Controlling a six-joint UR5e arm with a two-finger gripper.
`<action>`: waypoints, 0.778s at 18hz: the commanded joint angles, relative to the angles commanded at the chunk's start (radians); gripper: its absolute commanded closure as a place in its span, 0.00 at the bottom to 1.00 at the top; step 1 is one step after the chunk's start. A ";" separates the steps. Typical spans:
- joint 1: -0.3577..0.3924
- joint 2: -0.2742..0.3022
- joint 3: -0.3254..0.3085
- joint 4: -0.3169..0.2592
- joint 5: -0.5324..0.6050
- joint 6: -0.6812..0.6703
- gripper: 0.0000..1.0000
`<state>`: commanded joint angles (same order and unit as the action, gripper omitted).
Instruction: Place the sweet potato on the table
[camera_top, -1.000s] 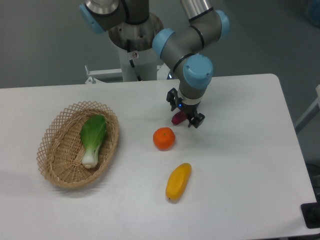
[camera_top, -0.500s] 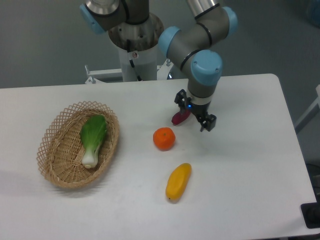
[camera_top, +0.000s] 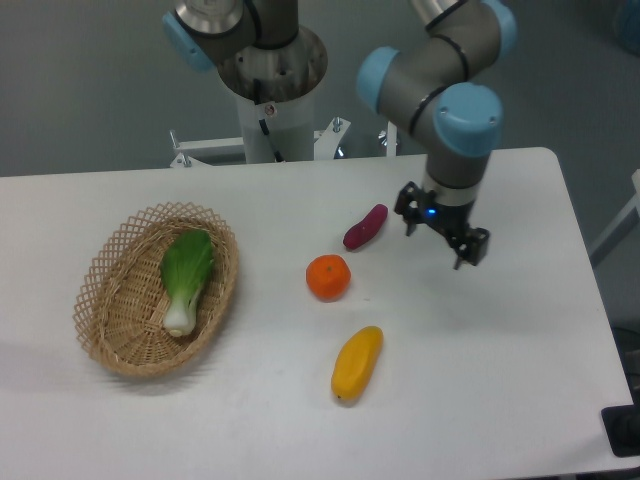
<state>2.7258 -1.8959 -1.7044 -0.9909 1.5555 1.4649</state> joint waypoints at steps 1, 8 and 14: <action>0.012 -0.005 0.015 -0.005 0.000 0.000 0.00; 0.035 -0.054 0.103 -0.008 0.000 0.000 0.00; 0.054 -0.086 0.150 -0.008 0.000 0.002 0.00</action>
<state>2.7796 -1.9819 -1.5539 -0.9986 1.5555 1.4665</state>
